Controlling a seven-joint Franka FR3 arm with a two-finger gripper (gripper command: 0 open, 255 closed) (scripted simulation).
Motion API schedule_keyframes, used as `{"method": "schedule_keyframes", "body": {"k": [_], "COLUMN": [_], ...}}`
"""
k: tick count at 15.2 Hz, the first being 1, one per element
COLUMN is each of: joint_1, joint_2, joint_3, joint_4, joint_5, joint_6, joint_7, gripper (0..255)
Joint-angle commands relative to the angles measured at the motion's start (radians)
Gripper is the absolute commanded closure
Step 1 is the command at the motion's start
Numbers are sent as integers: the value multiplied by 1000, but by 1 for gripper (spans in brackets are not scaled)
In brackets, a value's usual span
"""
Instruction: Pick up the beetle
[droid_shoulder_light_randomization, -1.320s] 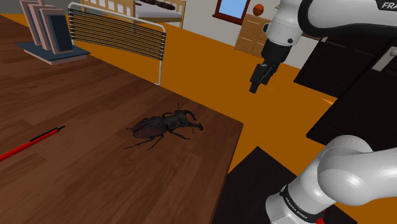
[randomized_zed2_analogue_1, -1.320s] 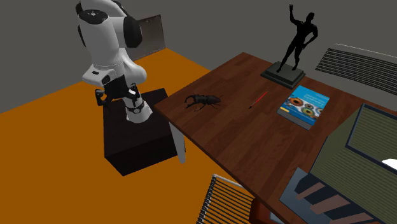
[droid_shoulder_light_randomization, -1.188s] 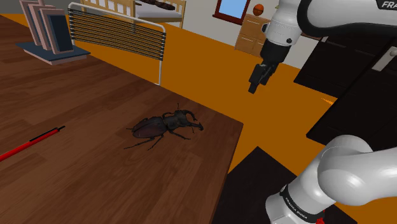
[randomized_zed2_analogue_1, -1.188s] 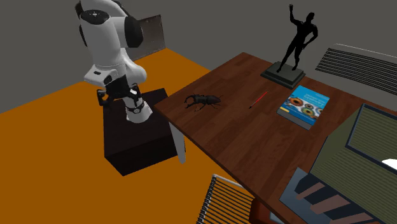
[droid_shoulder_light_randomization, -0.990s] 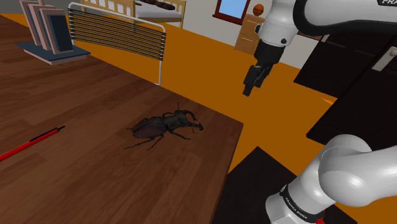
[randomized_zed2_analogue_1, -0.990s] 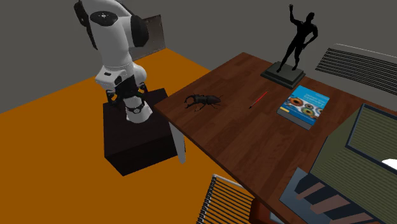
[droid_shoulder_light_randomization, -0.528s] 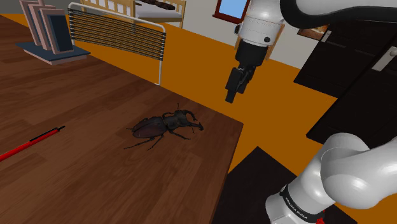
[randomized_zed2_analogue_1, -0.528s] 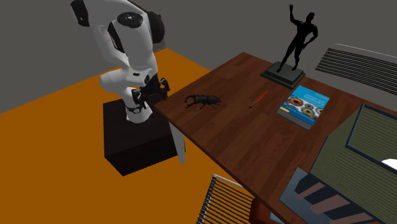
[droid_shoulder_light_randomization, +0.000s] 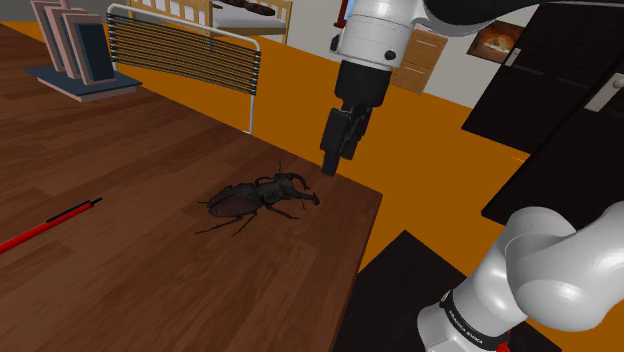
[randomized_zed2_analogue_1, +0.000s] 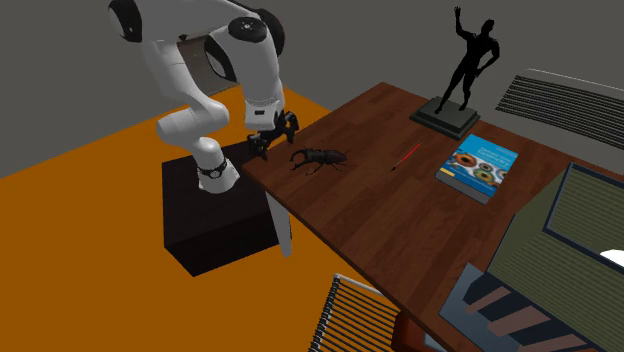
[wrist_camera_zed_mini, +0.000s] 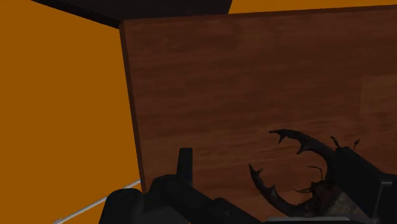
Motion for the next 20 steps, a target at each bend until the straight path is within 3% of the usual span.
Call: {"method": "schedule_keyframes", "body": {"k": [1,5,14,15,20], "joint_1": [21,56,60,59,59], "joint_2": [41,105,111,112,112], "joint_3": [20,53,64,64,64], "joint_4": [38,104,9,10,11], "joint_5": [33,85,94,94,94], "joint_6": [3,4,103,102,102], "joint_7": [8,23,2,2,2], "gripper": [0,0,0,255,255]}}
